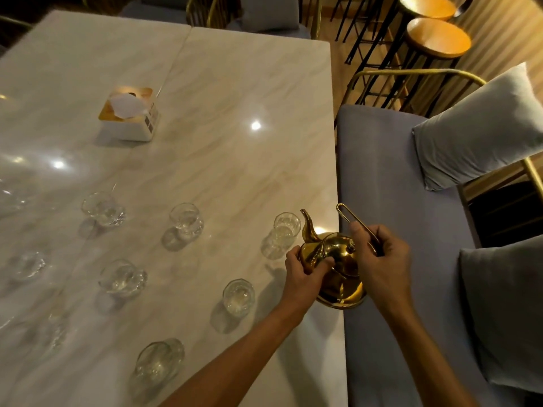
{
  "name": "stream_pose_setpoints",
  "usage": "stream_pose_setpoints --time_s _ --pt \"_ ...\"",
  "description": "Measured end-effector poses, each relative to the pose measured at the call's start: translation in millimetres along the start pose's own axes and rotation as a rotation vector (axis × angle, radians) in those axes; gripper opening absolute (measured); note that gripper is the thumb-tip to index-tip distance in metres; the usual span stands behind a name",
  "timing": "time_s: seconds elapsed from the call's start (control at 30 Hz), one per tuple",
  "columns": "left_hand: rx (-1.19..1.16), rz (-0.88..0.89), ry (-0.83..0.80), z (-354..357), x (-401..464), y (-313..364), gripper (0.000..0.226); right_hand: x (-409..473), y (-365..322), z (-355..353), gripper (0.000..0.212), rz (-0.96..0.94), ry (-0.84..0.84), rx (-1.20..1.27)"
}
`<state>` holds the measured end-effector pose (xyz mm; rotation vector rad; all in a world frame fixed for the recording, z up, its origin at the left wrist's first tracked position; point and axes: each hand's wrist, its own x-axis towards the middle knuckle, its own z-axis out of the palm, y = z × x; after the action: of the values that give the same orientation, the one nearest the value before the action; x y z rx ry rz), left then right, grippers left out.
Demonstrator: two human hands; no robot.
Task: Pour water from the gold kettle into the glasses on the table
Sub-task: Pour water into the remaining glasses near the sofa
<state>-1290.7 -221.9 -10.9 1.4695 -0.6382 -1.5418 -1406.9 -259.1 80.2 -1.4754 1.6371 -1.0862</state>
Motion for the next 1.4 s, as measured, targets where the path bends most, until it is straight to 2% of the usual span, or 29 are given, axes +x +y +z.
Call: stream_pose_setpoints --time_s 0.07,0.17,0.27,0.4,0.47,0.53,0.63,0.87,1.1,1.27,1.4 --pt "-0.006 -0.001 -0.001 1.2 2.4 -1.5 0.093 3.4 -0.9 -0.4 0.053 -0.005 -0.012 -0.021" --pt "-0.026 -0.01 0.001 2.3 6.3 -5.4 0.106 9.1 -1.2 -0.9 0.055 -0.047 -0.032 -0.124" --pt "-0.04 -0.008 -0.005 3.2 11.0 -10.4 0.116 13.5 -0.8 -0.7 0.052 -0.078 -0.051 -0.206" --pt "-0.045 -0.042 -0.011 7.7 14.5 -11.7 0.119 18.1 3.2 1.3 0.043 -0.075 -0.081 -0.191" --pt "-0.057 -0.071 -0.01 9.5 15.0 -10.5 0.112 20.3 4.3 2.3 0.029 -0.085 -0.095 -0.163" --pt "-0.06 -0.108 -0.016 10.4 14.5 -8.7 0.089 21.9 3.1 3.9 0.018 -0.121 -0.107 -0.154" --pt "-0.067 -0.163 -0.041 10.5 15.4 -8.7 0.056 24.8 1.2 7.7 0.027 -0.144 -0.131 -0.149" --pt "-0.147 -0.296 -0.03 10.9 18.1 -3.6 0.043 36.4 -1.3 16.8 0.028 -0.197 -0.179 -0.212" --pt "-0.194 -0.354 -0.015 16.7 16.9 3.7 0.056 51.8 -12.5 26.0 0.032 -0.219 -0.28 -0.35" --pt "-0.319 -0.379 -0.019 17.5 20.6 0.9 0.1 60.5 -23.3 33.6 0.031 -0.249 -0.35 -0.403" --pt "-0.378 -0.4 -0.025 17.2 22.5 -3.0 0.104 66.0 -29.3 39.0 0.031 -0.26 -0.403 -0.453"
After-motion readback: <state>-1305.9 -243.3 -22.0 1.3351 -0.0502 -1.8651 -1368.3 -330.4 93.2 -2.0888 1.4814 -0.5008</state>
